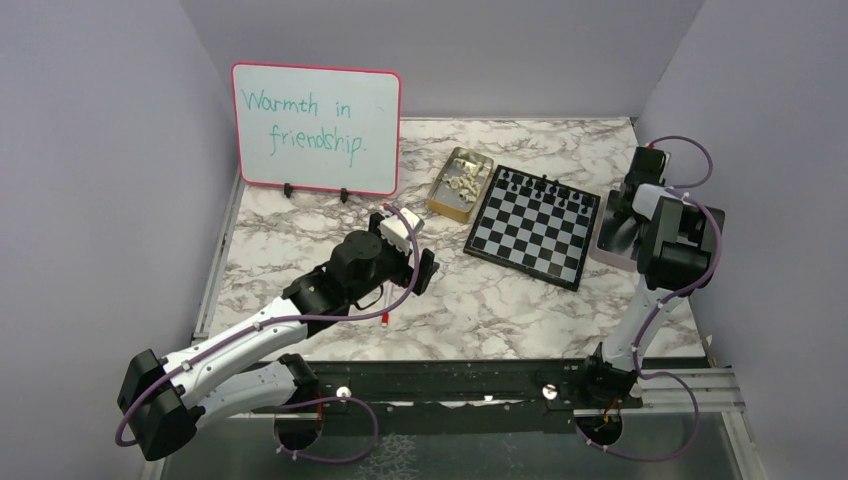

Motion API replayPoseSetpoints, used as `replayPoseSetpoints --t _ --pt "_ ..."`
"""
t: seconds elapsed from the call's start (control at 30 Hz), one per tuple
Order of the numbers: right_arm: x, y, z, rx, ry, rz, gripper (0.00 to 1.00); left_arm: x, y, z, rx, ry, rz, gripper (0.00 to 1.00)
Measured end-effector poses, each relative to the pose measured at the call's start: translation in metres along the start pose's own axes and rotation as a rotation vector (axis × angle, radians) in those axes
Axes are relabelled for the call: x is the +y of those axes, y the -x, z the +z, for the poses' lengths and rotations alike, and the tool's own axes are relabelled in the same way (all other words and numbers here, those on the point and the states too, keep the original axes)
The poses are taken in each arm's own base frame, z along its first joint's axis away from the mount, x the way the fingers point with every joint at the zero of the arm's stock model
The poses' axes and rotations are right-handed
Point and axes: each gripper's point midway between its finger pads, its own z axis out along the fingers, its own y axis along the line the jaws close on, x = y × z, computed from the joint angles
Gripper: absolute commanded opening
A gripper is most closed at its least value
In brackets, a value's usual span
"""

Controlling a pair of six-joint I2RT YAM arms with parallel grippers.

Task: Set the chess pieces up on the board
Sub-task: Pick up the chess piece from the storage box.

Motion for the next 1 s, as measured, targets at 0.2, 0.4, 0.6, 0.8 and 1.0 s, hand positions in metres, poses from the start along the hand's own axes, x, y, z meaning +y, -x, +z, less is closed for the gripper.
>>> replayPoseSetpoints --t 0.2,0.4,0.6,0.8,1.0 --pt "0.006 0.002 0.001 -0.003 0.036 0.025 0.37 0.0 0.0 0.0 -0.001 0.001 0.0 0.99" --pt "0.014 0.003 0.001 -0.004 0.085 0.054 0.23 0.0 0.0 0.0 0.0 0.002 0.001 0.99" --pt "0.019 0.002 0.0 0.002 0.112 0.08 0.06 0.0 0.0 0.0 0.0 0.002 0.002 0.99" --pt "0.016 -0.003 -0.007 0.035 0.111 0.09 0.01 0.001 -0.002 0.0 0.002 -0.001 0.015 0.99" --pt "0.006 -0.011 -0.033 0.115 0.103 0.079 0.01 0.0 0.001 -0.004 -0.016 -0.007 0.021 0.99"
